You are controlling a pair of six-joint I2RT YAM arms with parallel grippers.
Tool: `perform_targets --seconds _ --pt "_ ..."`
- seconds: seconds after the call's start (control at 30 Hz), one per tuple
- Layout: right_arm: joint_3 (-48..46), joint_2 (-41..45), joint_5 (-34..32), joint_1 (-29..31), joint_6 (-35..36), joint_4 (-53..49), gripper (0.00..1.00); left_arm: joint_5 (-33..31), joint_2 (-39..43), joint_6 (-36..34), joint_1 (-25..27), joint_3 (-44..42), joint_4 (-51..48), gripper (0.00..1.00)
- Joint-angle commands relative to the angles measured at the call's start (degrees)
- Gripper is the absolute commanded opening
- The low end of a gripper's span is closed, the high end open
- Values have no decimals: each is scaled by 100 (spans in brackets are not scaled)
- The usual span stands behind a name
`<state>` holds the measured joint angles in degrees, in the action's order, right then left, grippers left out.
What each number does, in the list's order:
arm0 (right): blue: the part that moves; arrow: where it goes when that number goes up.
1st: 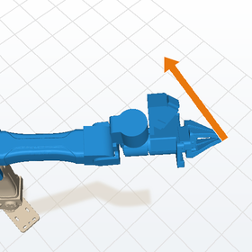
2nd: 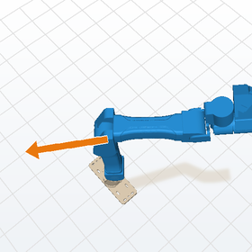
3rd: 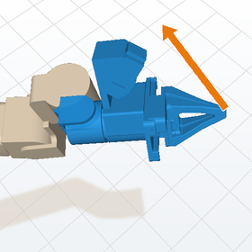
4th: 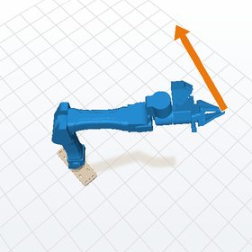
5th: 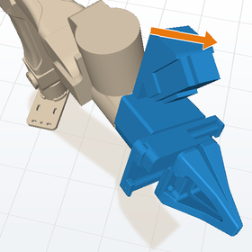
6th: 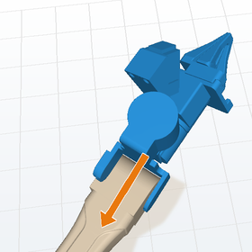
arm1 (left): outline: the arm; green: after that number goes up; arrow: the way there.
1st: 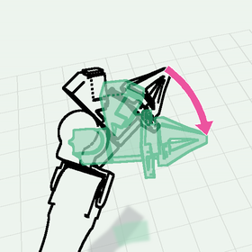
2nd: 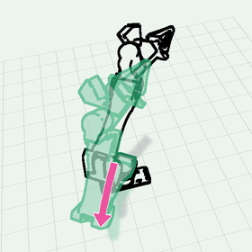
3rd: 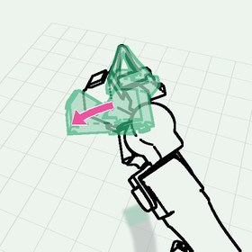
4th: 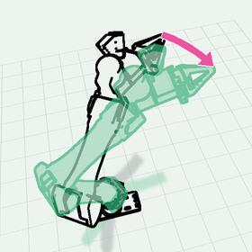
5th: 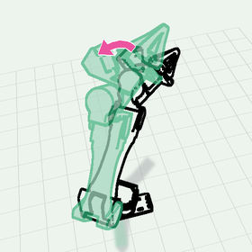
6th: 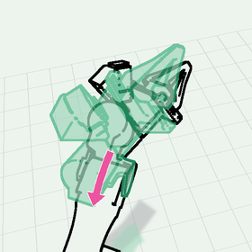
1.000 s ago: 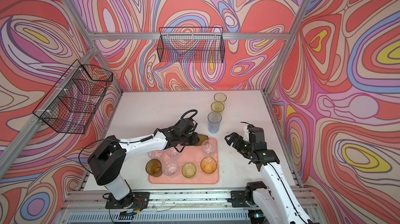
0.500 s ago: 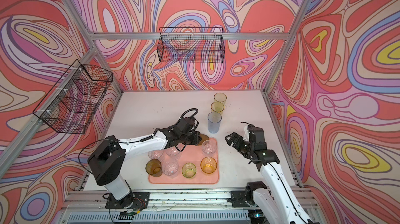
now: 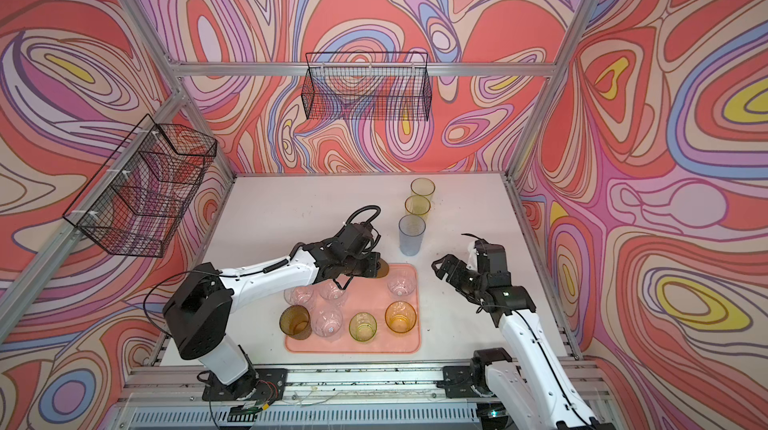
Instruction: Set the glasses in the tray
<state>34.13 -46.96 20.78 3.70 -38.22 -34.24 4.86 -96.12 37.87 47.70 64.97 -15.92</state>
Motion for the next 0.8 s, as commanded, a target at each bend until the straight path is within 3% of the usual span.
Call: perform_targets --seconds 0.0,0.4,0.77 --pt "61 18 -56 -27 18 57 98 -701 133 -259 -6 -6 -794 0" --pt "51 90 6 -28 -7 124 98 -1166 392 -570 431 321 -1861 0" --pt "59 76 -3 -24 8 100 98 -1160 358 -547 699 434 -2072 0"
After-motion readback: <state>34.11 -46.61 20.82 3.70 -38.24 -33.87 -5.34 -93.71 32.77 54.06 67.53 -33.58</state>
